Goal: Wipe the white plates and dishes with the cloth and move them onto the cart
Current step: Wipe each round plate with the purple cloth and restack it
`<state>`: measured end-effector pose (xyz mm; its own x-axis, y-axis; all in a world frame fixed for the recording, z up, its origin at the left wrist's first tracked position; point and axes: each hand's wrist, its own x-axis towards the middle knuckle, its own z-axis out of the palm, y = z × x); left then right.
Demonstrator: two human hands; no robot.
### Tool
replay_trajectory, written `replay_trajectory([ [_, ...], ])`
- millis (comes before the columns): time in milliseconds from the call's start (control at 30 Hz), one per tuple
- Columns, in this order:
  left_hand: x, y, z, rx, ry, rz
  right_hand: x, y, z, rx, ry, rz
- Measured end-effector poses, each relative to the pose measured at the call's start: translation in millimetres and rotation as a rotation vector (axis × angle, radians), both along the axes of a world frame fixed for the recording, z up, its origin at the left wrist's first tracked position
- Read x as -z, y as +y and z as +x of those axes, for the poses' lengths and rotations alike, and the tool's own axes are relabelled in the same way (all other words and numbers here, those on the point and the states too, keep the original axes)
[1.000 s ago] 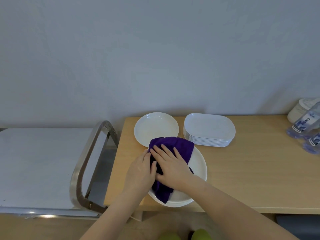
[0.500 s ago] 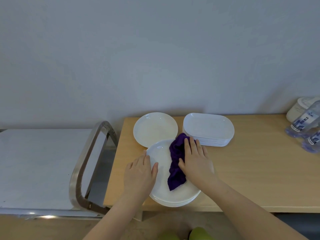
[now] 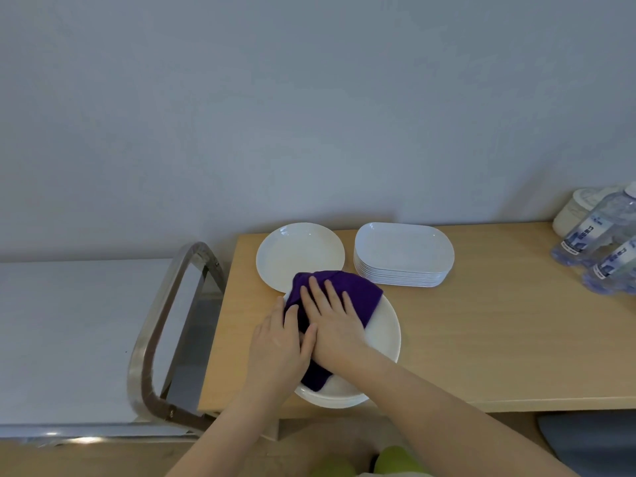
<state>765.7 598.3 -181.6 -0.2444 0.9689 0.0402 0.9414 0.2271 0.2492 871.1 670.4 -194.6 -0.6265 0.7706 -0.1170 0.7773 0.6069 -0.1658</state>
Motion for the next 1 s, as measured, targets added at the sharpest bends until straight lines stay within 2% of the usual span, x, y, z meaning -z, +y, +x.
replay_trajectory([
  [233, 2, -2, 2, -0.031, 0.04, -0.007, -8, -5, 17, -0.081, 0.021, -0.068],
  [500, 7, -3, 0, -0.068, 0.04, -0.039, -15, 0, 61, 0.087, -0.136, 0.009],
  [733, 6, -3, 2, -0.09, 0.021, -0.035, -23, -18, 50, 0.192, -0.181, -0.004],
  [1000, 7, -4, 5, -0.074, -0.065, 0.045, -21, -48, 50, 0.093, 0.052, -0.14],
])
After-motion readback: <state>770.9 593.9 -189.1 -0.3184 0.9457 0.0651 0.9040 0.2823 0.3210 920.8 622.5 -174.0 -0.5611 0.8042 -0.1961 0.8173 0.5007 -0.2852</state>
